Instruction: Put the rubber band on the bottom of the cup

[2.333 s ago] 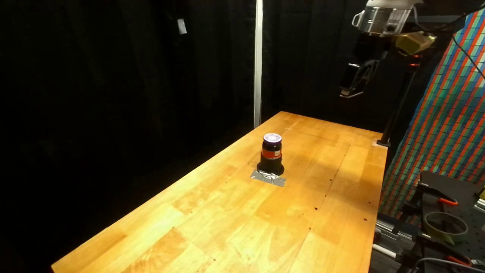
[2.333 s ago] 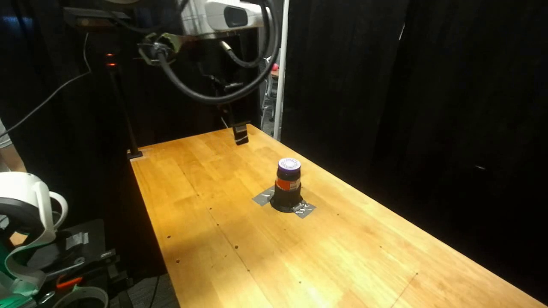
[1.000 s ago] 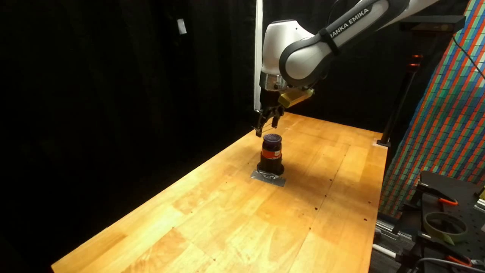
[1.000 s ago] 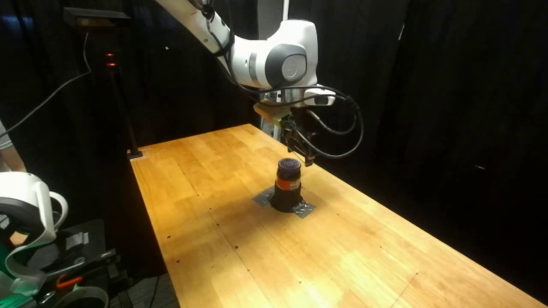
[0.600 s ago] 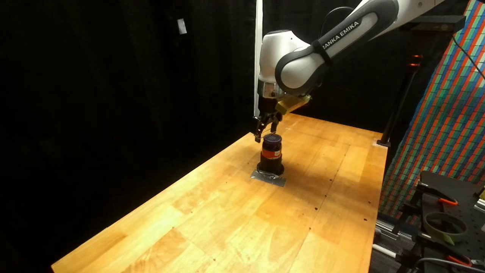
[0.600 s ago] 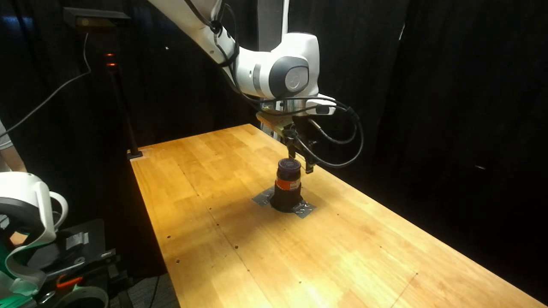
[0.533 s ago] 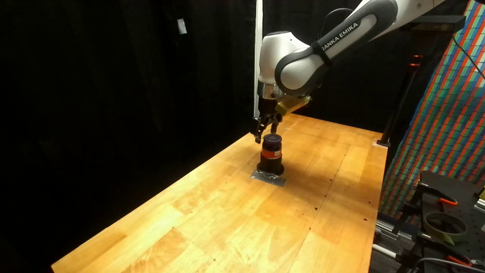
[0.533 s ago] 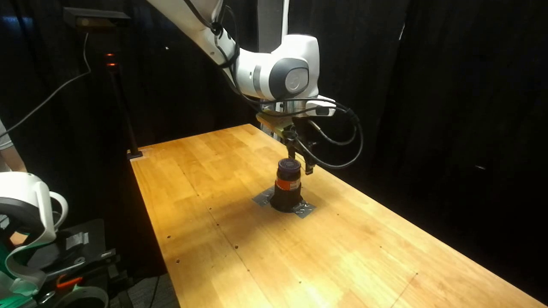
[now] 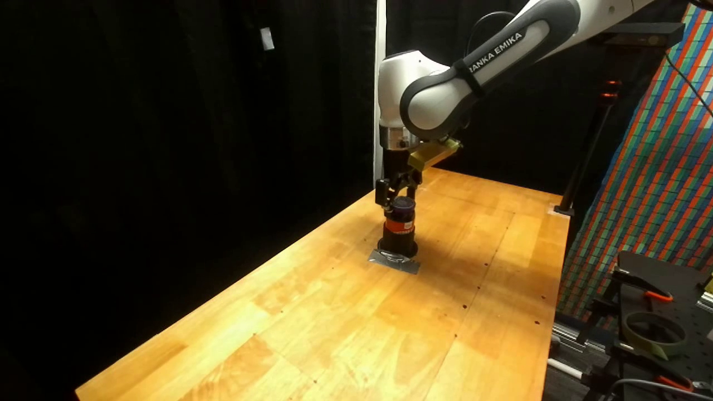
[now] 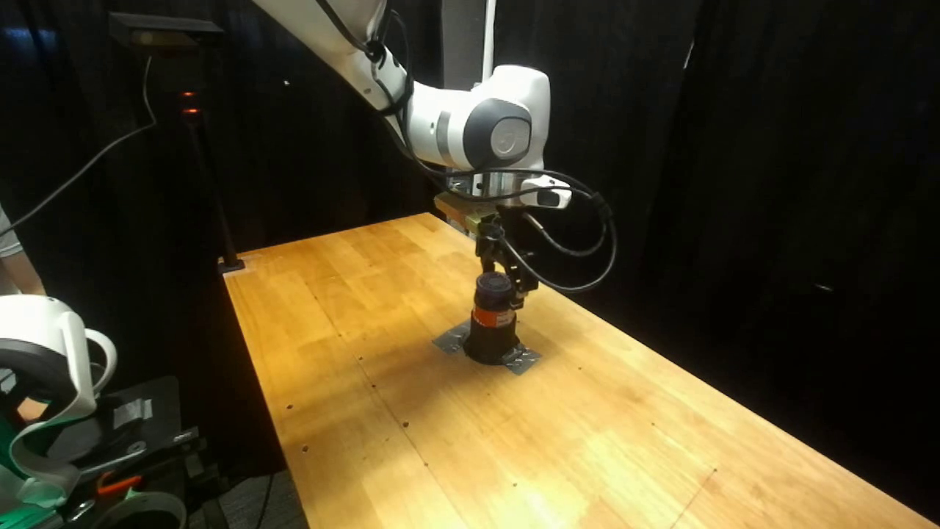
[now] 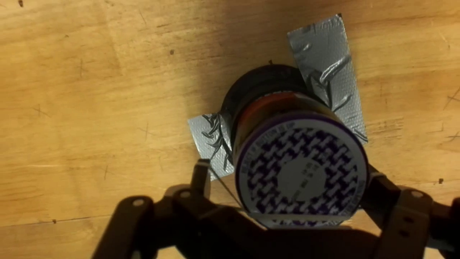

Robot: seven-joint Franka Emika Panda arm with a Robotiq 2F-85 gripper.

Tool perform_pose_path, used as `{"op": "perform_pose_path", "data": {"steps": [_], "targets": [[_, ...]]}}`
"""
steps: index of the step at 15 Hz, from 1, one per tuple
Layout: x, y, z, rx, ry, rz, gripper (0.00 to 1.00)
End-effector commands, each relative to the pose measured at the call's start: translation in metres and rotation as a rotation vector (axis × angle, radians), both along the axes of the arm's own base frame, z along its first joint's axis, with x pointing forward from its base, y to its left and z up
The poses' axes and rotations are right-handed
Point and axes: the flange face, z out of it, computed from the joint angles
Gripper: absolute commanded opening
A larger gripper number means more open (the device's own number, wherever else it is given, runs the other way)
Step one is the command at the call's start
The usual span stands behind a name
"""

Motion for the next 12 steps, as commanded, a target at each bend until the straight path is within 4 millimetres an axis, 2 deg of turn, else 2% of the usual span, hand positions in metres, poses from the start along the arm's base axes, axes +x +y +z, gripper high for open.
{"op": "perform_pose_path", "data": {"steps": [1, 6, 12], "targets": [[0.000, 0.001, 0.014, 0.007, 0.080, 0.012, 1.00], [-0.011, -0.001, 0.021, 0.010, 0.171, 0.028, 1.00], [-0.025, -0.002, 0.006, 0.015, 0.210, 0.059, 1.00]]}}
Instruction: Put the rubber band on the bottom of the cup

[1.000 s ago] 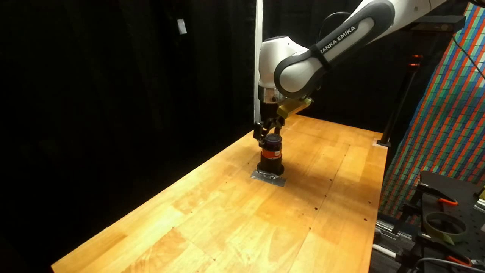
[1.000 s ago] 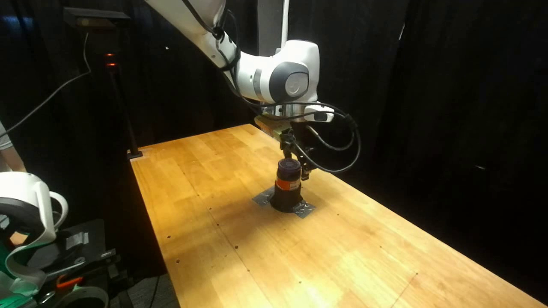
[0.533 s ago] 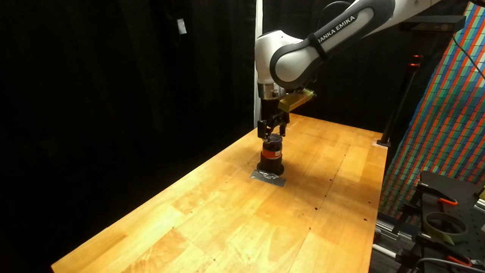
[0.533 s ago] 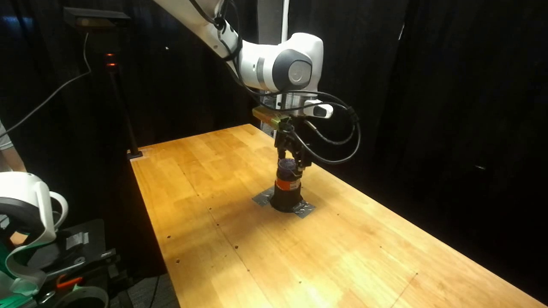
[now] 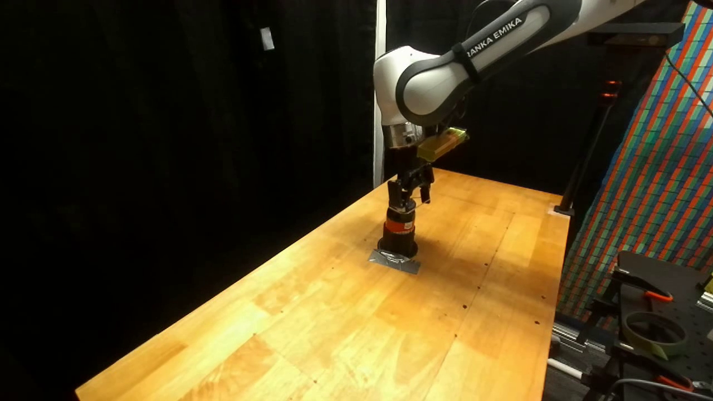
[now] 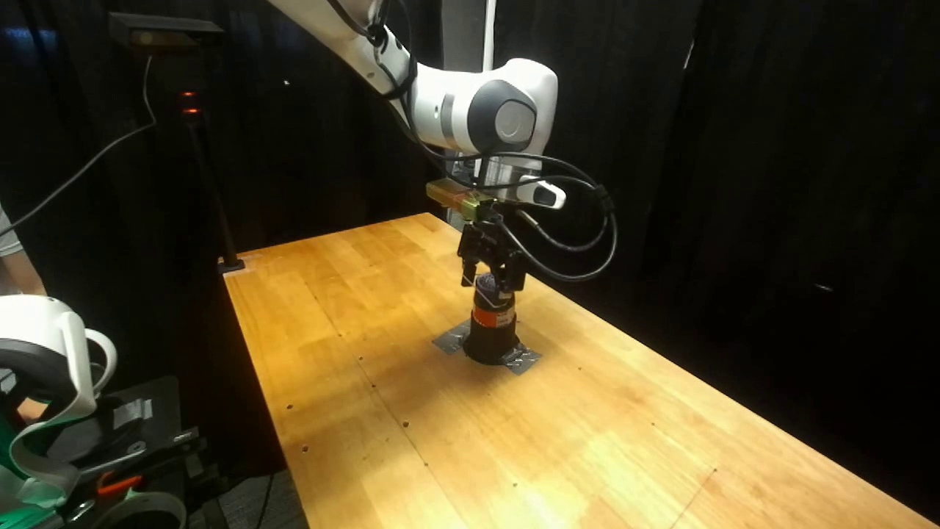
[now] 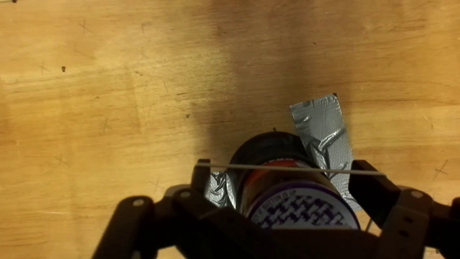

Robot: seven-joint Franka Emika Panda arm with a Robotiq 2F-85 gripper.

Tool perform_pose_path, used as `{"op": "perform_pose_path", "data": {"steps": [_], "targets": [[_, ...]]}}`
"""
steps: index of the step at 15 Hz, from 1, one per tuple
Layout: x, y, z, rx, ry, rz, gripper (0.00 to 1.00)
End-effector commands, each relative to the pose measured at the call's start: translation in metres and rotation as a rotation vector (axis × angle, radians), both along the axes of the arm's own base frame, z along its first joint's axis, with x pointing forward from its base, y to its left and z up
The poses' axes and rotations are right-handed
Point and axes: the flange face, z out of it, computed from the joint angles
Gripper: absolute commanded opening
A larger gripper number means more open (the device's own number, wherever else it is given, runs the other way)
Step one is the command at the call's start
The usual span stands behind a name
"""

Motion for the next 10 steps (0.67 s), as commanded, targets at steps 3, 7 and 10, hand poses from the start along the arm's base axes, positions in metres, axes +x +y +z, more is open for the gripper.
{"op": "perform_pose_path", "data": {"steps": [3, 7, 10], "targets": [[-0.012, 0.000, -0.007, 0.029, -0.010, 0.009, 1.00], [-0.010, -0.002, -0.016, 0.054, -0.075, -0.018, 1.00], [-0.017, -0.005, -0.019, 0.055, -0.104, -0.023, 1.00]]}}
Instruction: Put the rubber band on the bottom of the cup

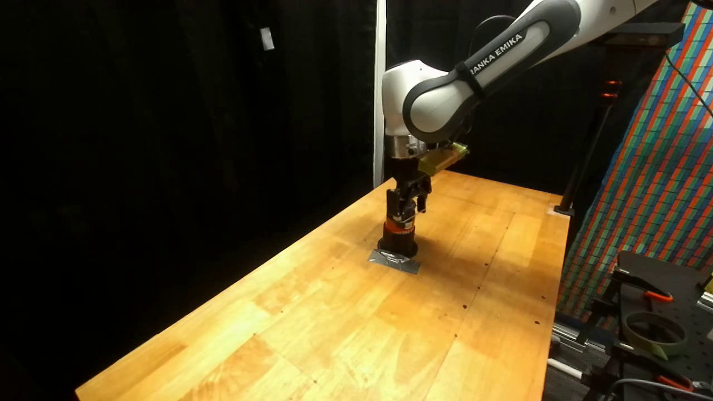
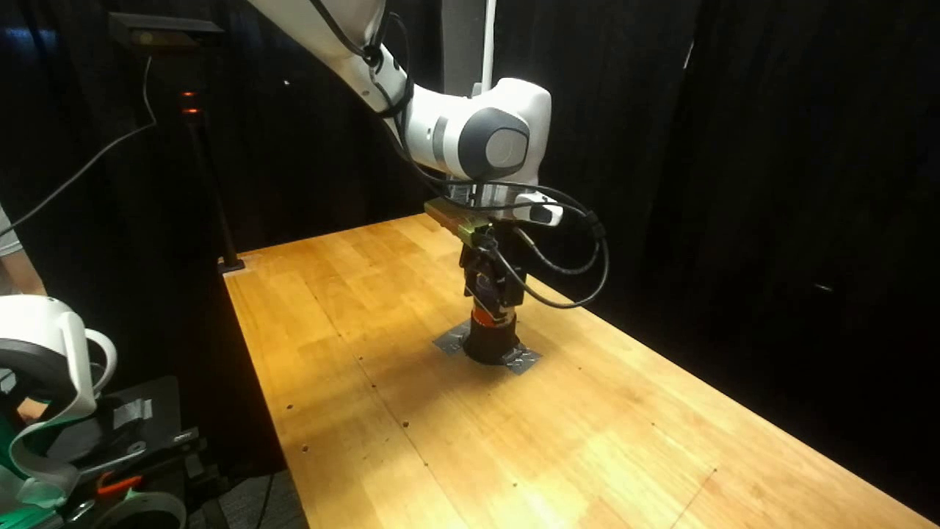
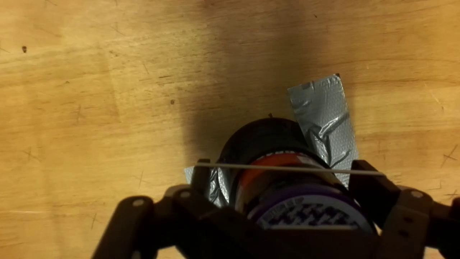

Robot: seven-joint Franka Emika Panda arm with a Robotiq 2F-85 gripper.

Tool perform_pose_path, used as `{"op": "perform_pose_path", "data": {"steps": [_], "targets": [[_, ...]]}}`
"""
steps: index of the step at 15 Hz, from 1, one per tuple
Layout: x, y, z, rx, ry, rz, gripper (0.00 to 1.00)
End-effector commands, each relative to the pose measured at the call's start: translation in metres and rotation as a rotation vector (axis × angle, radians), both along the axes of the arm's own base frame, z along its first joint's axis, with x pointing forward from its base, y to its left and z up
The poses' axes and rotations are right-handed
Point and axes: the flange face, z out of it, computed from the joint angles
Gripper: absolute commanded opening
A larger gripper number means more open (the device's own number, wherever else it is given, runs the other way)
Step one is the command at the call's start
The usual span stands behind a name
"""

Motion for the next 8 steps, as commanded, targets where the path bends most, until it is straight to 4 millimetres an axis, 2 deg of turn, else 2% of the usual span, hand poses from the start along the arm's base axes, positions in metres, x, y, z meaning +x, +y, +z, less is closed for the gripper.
{"op": "perform_pose_path", "data": {"steps": [1, 3, 4, 5, 8], "targets": [[-0.017, -0.005, 0.005, 0.017, -0.027, -0.015, 1.00], [-0.026, -0.007, 0.008, 0.010, -0.034, -0.010, 1.00], [-0.034, -0.009, 0.010, 0.010, -0.036, -0.003, 0.75], [-0.040, -0.010, 0.013, 0.010, -0.040, -0.002, 0.74], [-0.060, -0.012, 0.021, 0.015, -0.064, 0.010, 0.49]]}}
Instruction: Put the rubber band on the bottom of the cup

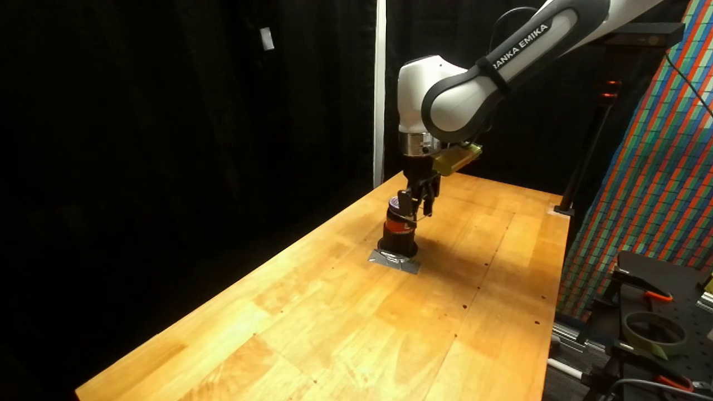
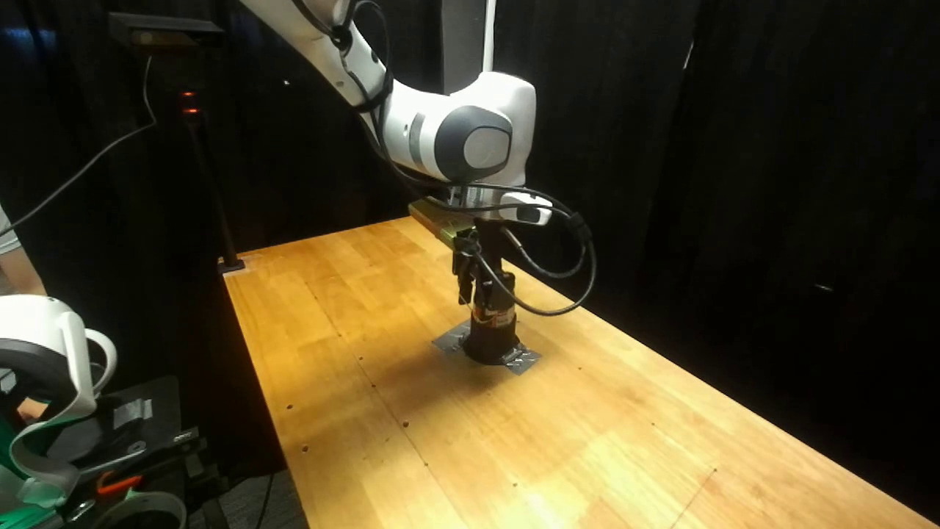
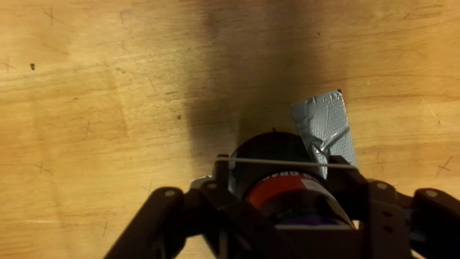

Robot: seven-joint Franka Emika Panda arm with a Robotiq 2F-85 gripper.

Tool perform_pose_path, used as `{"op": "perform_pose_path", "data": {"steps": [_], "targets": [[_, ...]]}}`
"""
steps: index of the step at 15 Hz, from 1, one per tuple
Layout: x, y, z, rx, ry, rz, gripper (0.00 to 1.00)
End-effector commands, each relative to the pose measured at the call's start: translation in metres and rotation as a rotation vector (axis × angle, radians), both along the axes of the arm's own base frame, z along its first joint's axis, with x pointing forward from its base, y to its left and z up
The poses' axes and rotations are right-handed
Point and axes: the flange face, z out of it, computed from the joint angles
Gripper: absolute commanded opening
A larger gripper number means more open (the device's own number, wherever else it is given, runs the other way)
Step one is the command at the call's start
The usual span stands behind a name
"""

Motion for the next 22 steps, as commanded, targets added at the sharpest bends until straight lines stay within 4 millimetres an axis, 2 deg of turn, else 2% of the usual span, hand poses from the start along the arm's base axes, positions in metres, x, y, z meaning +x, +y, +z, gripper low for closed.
{"op": "perform_pose_path", "data": {"steps": [1, 5, 8, 10, 15, 22], "targets": [[-0.036, -0.007, 0.014, 0.014, -0.039, 0.007, 0.42], [-0.053, -0.008, 0.017, 0.046, -0.154, -0.022, 0.13], [-0.064, -0.011, 0.013, 0.081, -0.287, -0.073, 0.05], [-0.072, -0.015, 0.008, 0.095, -0.358, -0.104, 0.10], [-0.094, -0.025, -0.004, 0.142, -0.477, -0.173, 0.11], [-0.124, -0.017, -0.001, 0.218, -0.602, -0.204, 0.12]]}}
